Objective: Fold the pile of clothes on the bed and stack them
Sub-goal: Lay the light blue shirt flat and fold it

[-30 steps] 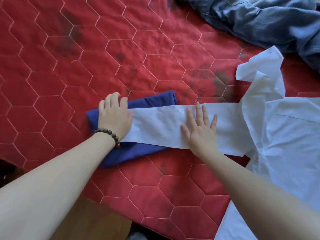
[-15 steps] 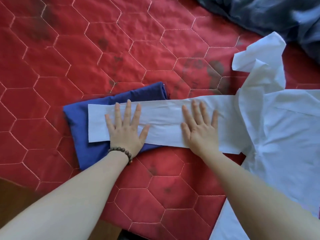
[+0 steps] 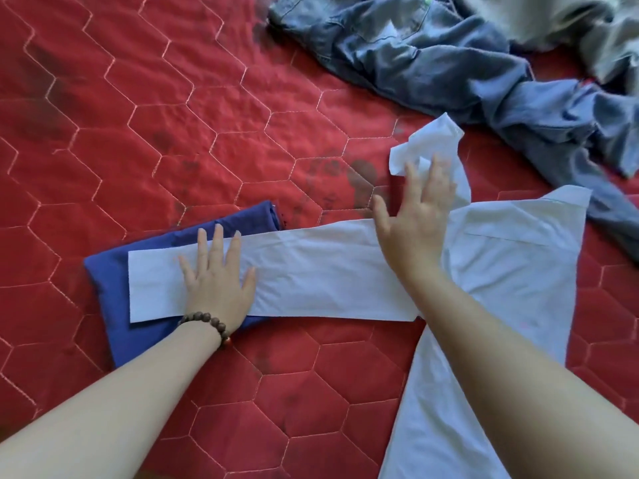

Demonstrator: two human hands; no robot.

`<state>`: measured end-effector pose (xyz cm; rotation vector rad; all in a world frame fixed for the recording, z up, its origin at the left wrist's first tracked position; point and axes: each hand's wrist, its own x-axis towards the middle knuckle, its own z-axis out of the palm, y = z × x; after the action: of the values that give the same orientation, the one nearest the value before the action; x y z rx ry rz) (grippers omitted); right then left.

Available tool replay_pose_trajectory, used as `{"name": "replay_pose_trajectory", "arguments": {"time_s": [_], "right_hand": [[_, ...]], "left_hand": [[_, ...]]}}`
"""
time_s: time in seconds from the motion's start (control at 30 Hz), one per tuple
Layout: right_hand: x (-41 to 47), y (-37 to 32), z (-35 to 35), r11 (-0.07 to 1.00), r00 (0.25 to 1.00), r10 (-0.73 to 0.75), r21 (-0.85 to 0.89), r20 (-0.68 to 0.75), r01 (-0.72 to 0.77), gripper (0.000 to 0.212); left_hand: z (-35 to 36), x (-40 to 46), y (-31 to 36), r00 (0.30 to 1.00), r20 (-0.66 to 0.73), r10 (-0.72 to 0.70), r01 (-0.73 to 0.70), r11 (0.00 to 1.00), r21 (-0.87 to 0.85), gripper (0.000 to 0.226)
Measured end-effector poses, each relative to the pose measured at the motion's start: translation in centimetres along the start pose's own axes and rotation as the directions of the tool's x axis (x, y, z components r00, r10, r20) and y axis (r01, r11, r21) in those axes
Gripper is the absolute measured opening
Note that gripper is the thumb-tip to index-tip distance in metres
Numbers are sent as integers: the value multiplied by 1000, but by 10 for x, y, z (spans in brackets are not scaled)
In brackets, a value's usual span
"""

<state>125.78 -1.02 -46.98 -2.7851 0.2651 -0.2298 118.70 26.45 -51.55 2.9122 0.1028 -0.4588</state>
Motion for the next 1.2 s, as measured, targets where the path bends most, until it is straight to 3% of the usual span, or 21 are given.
{"name": "replay_pose_trajectory", "arguments": {"time_s": [0.1,0.13,0.2,0.27,0.4,0.47,0.57,0.67,0.73,0.8,0.9,1.0,1.07,1.13,1.2], "right_hand": [[55,16,-1,931,935,337,-188,110,-314,86],[63,22,0,905,905,402,-211,140,-370,78],[68,28,-1,902,890,421,-183,173,-391,37],[59,29,-4,942,925,334,-43,180,-331,6],[13,18,-10,974,992,-28,226,121,0,7],[-17,12,-13,945,973,-192,291,124,150,15],[-54,2,-19,875,937,-328,411,120,254,22],[-75,1,-21,845,942,-320,480,102,235,21],[-80,6,-19,857,963,-253,484,92,179,28],[-83,12,-16,876,968,-235,450,90,171,38],[-85,11,-11,887,934,-345,356,93,293,43],[-87,2,-7,888,905,-422,228,60,399,43],[-91,-3,-4,901,907,-414,175,73,397,44],[-100,-6,3,912,898,-405,139,172,385,47],[-111,-9,11,916,814,-394,110,426,386,52]], "left_hand": [[-9,10,19,996,-31,79,-80,997,-17,60],[-11,13,27,994,-38,103,-103,994,-19,61],[-16,15,42,987,-64,147,-150,987,-49,64],[-20,16,58,978,-84,192,-201,972,-121,61],[-31,21,89,937,-162,308,-341,904,-256,65],[-37,24,104,898,-189,398,-435,870,-233,75],[-39,34,123,827,-186,530,-558,814,-162,80],[-32,50,128,780,-229,582,-614,781,-109,45],[-36,54,120,816,-230,530,-564,817,-120,32],[-44,54,106,850,-223,478,-510,852,-115,31],[-64,55,80,845,-276,457,-485,874,-37,31],[-86,55,51,803,-395,446,-464,884,57,49],[-95,44,26,815,-409,411,-416,906,82,57],[-94,28,1,835,-385,393,-377,918,121,62],[-81,11,-20,871,-297,392,-340,916,212,67]]}}
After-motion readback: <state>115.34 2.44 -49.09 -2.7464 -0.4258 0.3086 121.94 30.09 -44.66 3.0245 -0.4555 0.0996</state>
